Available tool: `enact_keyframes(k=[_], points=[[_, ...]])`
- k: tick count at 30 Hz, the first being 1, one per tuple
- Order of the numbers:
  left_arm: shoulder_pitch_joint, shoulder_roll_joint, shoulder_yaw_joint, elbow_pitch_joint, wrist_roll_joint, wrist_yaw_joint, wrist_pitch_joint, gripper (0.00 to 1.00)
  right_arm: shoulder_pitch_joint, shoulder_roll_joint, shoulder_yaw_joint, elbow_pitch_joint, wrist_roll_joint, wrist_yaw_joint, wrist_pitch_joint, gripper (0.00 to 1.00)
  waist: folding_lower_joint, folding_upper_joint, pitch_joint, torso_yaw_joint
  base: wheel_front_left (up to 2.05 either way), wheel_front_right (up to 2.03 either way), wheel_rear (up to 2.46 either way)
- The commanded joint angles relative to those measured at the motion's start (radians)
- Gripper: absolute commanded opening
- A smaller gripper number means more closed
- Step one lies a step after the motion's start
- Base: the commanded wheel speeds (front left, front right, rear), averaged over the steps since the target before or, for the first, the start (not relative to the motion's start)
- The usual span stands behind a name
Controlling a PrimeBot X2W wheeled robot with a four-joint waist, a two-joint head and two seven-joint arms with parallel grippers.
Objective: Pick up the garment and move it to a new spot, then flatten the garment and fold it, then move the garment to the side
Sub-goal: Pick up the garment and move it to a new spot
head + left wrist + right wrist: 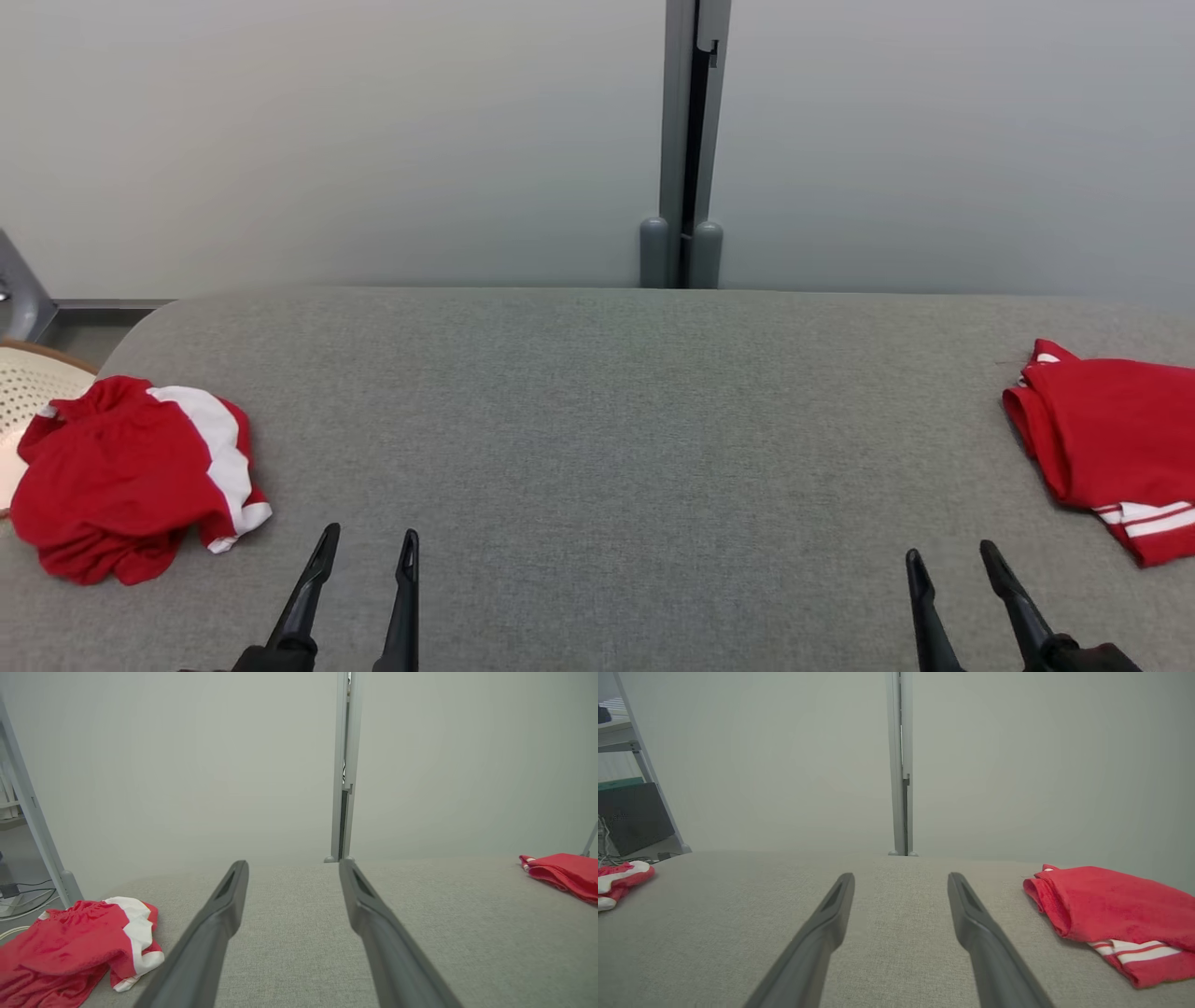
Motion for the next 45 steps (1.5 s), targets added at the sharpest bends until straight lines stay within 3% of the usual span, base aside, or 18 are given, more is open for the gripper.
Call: enact_keyframes(k=[1,19,29,32,37,42,45], points=[[-0.015,0.004,0.001,0.004,0.008,0.006,0.0,1.0,-0.001,-0.003,0.011,0.009,0.007,-0.002,0.0,1.0,0.0,0.0,-0.002,0.037,0.0,0.0,0.0],[0.014,0.003,0.037,-0.014,-0.016,0.025,0.0,1.0,-0.017,-0.018,0.103,-0.018,0.004,-0.002,-0.001,1.0,0.0,0.0,0.002,0.351,0.0,0.0,0.0],[0.001,0.003,0.081,-0.058,-0.029,0.064,0.0,1.0,-0.084,-0.041,0.153,0.006,0.003,-0.002,-0.001,1.0,0.0,0.0,0.075,0.415,0.0,0.0,0.0],[-0.025,0.003,0.106,-0.059,-0.032,0.043,0.0,1.0,-0.09,-0.056,0.163,0.012,0.008,-0.002,-0.001,1.0,0.0,0.0,0.091,0.425,0.0,0.0,0.0],[-0.196,0.026,0.173,-0.007,-0.028,-0.038,0.0,1.0,-0.114,-0.106,0.161,0.005,-0.008,-0.002,-0.001,1.0,0.0,0.0,0.173,0.432,0.0,0.0,0.0],[-0.498,0.09,0.174,0.239,-0.065,-0.096,0.013,1.0,-0.152,-0.173,0.14,-0.019,-0.026,-0.002,-0.001,1.0,0.0,0.0,0.292,0.417,0.0,0.0,0.0],[-0.703,0.132,0.15,0.403,-0.123,-0.113,0.149,1.0,-0.184,-0.219,0.134,-0.032,-0.037,-0.002,-0.001,1.0,0.0,0.0,0.375,0.384,0.0,0.0,0.0]])
